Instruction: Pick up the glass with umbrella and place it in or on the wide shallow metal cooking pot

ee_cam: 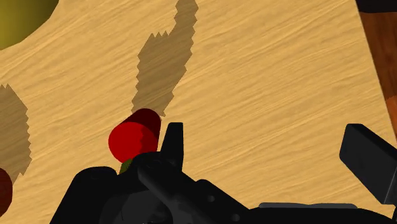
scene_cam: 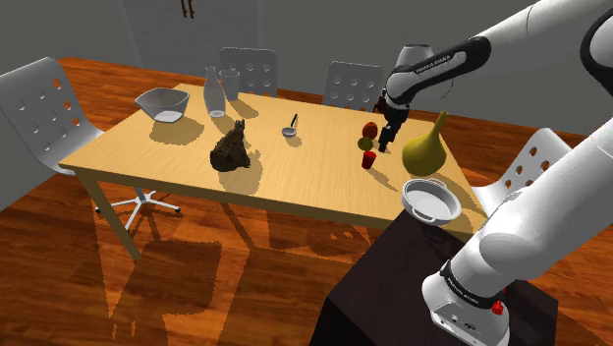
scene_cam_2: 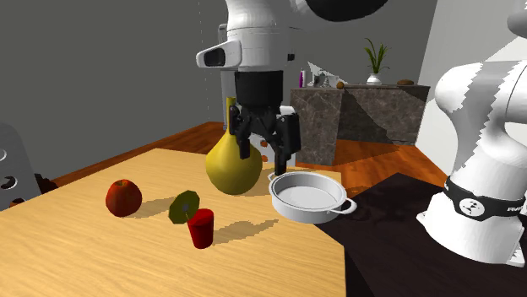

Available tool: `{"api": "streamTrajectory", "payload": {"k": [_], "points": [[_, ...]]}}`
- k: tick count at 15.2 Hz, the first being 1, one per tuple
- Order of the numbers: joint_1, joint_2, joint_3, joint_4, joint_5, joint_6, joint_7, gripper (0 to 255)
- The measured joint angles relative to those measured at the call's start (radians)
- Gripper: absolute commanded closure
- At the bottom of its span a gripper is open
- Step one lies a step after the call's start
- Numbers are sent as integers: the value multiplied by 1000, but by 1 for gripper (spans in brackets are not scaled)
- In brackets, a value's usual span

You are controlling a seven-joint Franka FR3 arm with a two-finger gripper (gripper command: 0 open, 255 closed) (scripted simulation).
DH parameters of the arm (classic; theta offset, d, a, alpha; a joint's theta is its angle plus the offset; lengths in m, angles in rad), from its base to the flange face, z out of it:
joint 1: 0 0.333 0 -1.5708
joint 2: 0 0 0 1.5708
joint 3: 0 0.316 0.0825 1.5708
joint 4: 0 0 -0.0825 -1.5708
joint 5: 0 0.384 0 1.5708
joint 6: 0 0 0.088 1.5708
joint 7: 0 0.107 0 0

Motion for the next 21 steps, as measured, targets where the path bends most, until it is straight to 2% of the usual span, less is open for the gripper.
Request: {"api": "streamTrajectory", "payload": {"k": [6,11,13,21], "points": [[-30,240,-37,123,144,116,-165,0],[-100,455,-12,279,284,167,-301,0],[-119,496,-2,310,309,174,-326,0],[-144,579,27,321,358,241,-359,0]]}}
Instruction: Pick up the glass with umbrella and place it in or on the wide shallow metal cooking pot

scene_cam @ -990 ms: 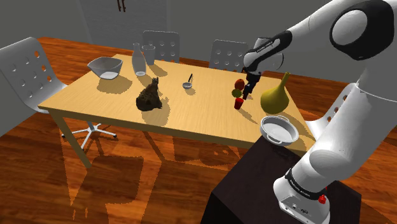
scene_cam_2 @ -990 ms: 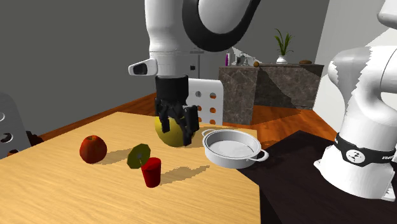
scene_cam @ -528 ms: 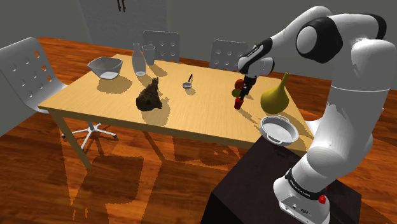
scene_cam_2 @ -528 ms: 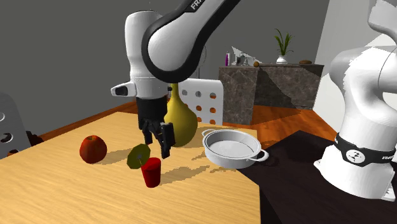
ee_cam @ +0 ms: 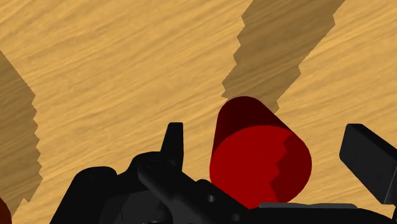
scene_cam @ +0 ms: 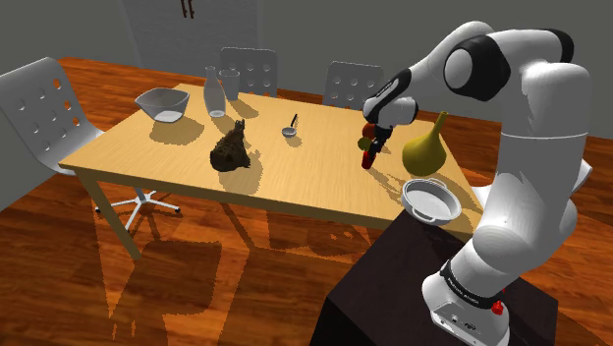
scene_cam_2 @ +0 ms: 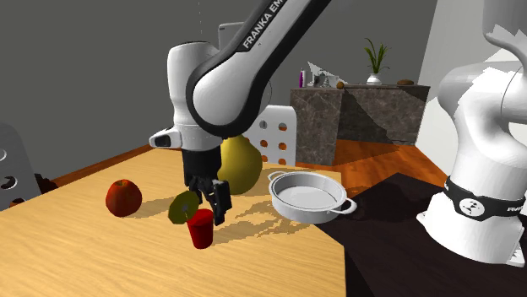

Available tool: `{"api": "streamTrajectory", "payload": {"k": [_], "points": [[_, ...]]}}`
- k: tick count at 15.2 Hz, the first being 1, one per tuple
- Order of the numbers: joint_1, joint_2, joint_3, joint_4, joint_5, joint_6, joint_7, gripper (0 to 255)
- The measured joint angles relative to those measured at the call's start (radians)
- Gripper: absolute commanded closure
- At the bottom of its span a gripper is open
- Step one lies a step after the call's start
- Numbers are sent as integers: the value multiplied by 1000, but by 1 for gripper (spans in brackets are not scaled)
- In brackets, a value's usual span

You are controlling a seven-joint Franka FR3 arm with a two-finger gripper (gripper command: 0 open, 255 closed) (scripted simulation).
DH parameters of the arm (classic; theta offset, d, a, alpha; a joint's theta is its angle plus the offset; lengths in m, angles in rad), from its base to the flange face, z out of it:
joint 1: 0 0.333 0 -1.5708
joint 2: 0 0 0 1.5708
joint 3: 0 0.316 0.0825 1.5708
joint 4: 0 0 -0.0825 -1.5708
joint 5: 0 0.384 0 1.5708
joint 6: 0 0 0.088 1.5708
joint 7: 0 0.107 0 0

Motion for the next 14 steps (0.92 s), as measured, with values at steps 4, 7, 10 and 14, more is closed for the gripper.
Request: {"api": "streamTrajectory", "payload": {"k": [4,7,10,14], "points": [[-1,3,1,0,2,3,-2,0],[-1,3,1,0,2,3,-2,255],[-1,2,1,0,2,3,-2,255],[-1,2,1,0,2,4,-2,255]]}}
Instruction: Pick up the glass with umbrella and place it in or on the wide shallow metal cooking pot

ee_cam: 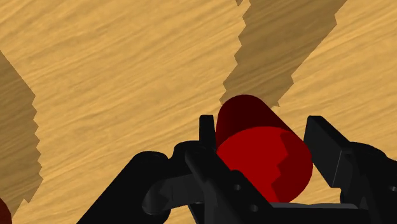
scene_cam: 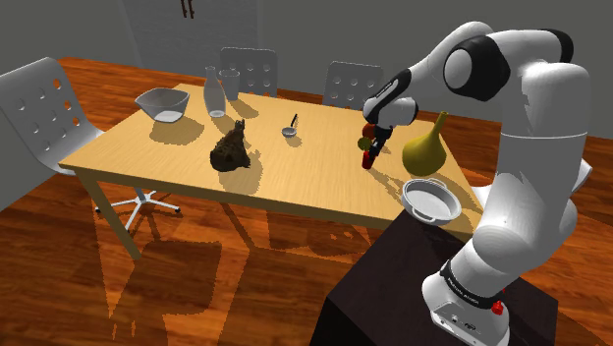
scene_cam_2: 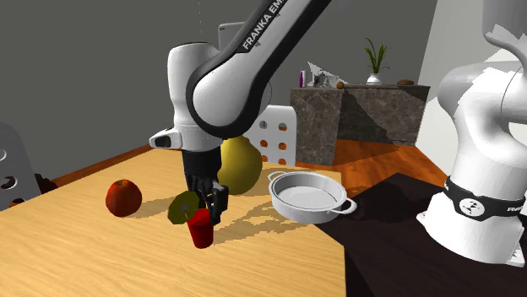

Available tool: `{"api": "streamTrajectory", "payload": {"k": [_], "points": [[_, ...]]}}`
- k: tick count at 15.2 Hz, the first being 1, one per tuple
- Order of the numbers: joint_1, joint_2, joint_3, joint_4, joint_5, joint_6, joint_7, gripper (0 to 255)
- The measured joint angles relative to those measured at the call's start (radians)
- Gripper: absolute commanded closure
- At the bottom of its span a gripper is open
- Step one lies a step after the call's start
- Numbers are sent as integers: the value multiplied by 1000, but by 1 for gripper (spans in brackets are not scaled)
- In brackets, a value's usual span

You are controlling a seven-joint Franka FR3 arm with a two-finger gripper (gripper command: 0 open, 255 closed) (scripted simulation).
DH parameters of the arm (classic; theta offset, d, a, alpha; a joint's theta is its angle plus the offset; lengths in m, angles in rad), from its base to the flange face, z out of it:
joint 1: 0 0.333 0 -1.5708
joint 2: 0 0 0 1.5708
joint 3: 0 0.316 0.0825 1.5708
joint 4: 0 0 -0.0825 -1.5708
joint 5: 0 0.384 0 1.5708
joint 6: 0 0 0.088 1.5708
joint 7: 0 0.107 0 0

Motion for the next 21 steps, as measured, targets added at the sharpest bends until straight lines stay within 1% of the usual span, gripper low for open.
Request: {"api": "streamTrajectory", "payload": {"k": [3,6,21], "points": [[2,-5,-2,-2,-3,-4,2,255],[8,-27,-11,1,-16,-28,11,255],[45,-171,-57,29,-104,-188,70,255]]}}
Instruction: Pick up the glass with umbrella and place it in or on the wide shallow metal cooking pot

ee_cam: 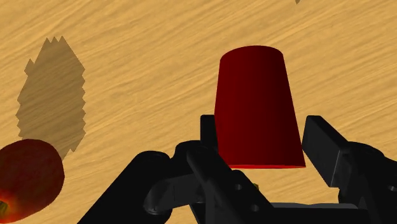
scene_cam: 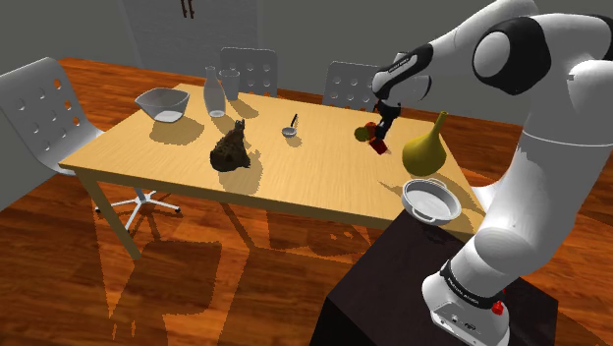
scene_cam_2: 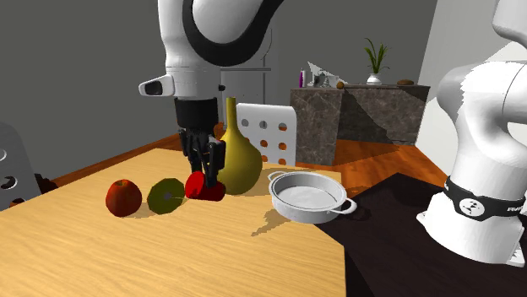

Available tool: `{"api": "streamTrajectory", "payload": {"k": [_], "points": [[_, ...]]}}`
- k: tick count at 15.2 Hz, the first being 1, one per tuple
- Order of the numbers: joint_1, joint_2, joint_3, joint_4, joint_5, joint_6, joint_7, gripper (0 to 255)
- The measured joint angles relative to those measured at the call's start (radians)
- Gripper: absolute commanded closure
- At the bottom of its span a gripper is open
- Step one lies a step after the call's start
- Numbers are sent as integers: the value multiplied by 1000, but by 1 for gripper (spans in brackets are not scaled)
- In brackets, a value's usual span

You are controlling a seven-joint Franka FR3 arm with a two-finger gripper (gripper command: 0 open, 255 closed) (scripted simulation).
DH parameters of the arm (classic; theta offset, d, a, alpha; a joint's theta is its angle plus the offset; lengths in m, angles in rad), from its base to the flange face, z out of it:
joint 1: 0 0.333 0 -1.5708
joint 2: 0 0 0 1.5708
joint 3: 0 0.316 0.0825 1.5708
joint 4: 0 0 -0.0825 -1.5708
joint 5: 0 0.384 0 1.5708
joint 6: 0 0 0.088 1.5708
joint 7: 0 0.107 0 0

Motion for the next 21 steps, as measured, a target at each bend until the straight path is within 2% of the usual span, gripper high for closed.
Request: {"api": "streamTrajectory", "payload": {"k": [5,12,17,21], "points": [[4,-46,-12,-4,-25,-38,8,255],[-13,-249,-66,-254,-132,30,-6,255],[-59,-413,-103,-433,-244,66,-8,255],[-124,-543,-131,-531,-340,48,-24,255]]}}
